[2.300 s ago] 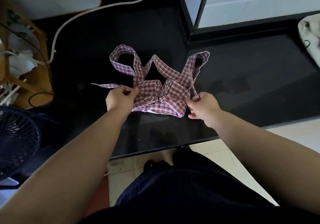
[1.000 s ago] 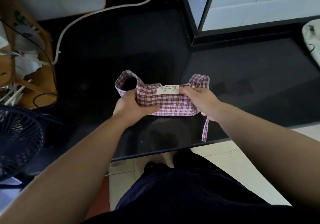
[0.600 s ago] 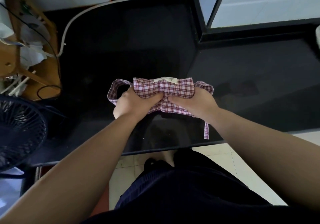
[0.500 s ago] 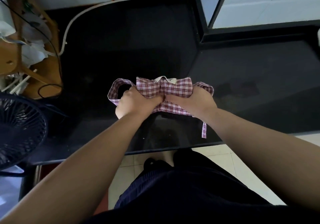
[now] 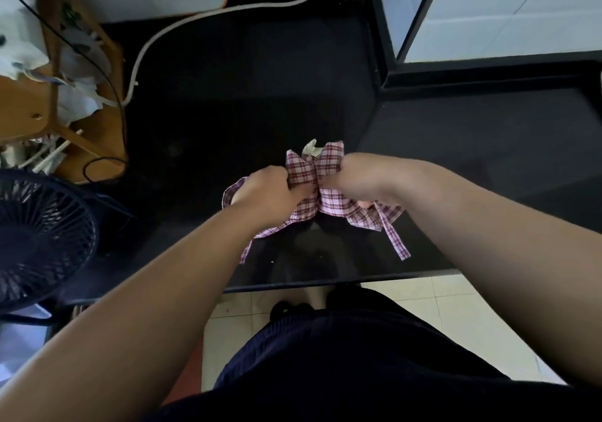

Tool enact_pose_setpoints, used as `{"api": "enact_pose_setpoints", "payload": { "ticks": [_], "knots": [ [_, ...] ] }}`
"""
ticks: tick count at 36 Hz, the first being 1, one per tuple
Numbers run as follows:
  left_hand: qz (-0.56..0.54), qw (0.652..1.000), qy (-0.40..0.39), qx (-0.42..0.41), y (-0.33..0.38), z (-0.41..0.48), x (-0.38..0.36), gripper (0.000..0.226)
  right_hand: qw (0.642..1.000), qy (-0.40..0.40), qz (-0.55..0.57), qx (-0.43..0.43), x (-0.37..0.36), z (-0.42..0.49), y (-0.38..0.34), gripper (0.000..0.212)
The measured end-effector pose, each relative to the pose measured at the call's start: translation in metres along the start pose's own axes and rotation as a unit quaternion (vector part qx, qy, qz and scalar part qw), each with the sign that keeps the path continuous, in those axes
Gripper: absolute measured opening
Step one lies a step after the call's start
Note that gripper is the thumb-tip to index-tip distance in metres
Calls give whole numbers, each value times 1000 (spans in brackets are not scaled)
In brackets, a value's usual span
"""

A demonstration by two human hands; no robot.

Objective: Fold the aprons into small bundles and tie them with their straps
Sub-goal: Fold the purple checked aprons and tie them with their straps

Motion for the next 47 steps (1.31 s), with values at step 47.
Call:
{"api": "enact_pose_setpoints", "payload": {
  "ticks": [47],
  "knots": [
    [-263, 945, 138, -137, 6, -10, 35, 16, 963, 168, 137, 161, 22, 8, 6, 8]
  ]
}}
Point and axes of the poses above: each hand's wrist, its own z-axis towards the middle knuckle, its own x-axis out of the back of the hand, y = z × x, the point moved 10 cm from there along z, towards the middle knuckle, and after that the axes turned 14 degrees about x, right-handed, at the moved point
